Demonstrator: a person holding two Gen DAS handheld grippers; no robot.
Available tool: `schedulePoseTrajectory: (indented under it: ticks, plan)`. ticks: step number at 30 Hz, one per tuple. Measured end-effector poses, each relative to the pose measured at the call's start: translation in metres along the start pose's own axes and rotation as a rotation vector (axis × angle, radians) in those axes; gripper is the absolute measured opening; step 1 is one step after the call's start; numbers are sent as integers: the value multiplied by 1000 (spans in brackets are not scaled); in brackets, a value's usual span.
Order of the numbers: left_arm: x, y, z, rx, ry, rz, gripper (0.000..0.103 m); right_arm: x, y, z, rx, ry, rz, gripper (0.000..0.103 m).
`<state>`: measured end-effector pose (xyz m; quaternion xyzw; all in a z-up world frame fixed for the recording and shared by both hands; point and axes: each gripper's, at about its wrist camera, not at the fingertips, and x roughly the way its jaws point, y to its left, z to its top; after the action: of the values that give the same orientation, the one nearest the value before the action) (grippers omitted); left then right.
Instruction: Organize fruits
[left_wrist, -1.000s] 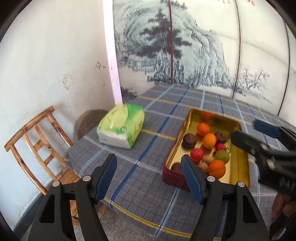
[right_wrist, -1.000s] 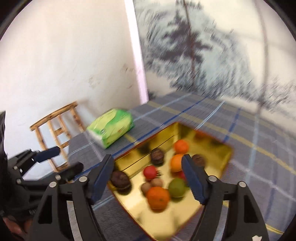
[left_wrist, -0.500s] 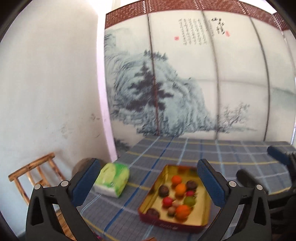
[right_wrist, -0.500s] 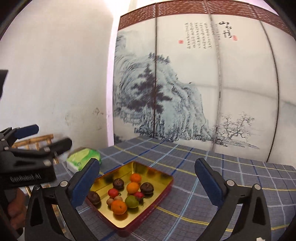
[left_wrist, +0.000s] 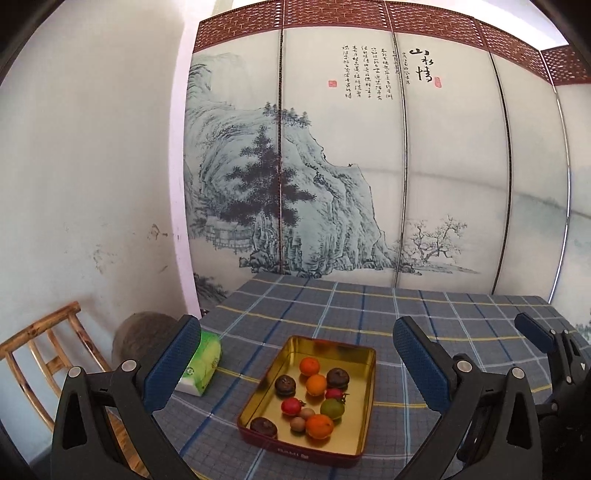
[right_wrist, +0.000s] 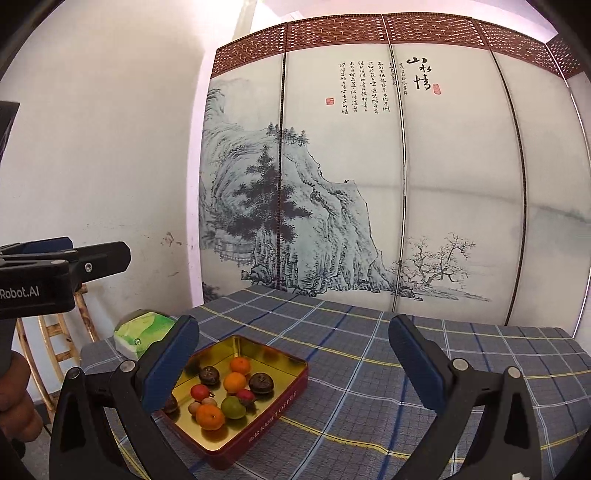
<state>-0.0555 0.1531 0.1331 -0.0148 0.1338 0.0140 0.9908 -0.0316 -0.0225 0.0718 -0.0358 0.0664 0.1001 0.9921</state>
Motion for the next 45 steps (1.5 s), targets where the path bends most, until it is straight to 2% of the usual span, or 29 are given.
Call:
schedulePoseTrajectory:
  ticks: [13, 26, 45]
  plan:
    - [7, 3, -9, -18, 39, 33, 103, -6, 8, 0, -35, -7, -29, 102]
    - [14, -3, -18, 5, 66, 48, 103, -1, 10, -3, -40, 26, -16, 102]
    - [25, 0, -29, -19, 108, 72, 103, 5, 18, -10, -56, 53, -13, 102]
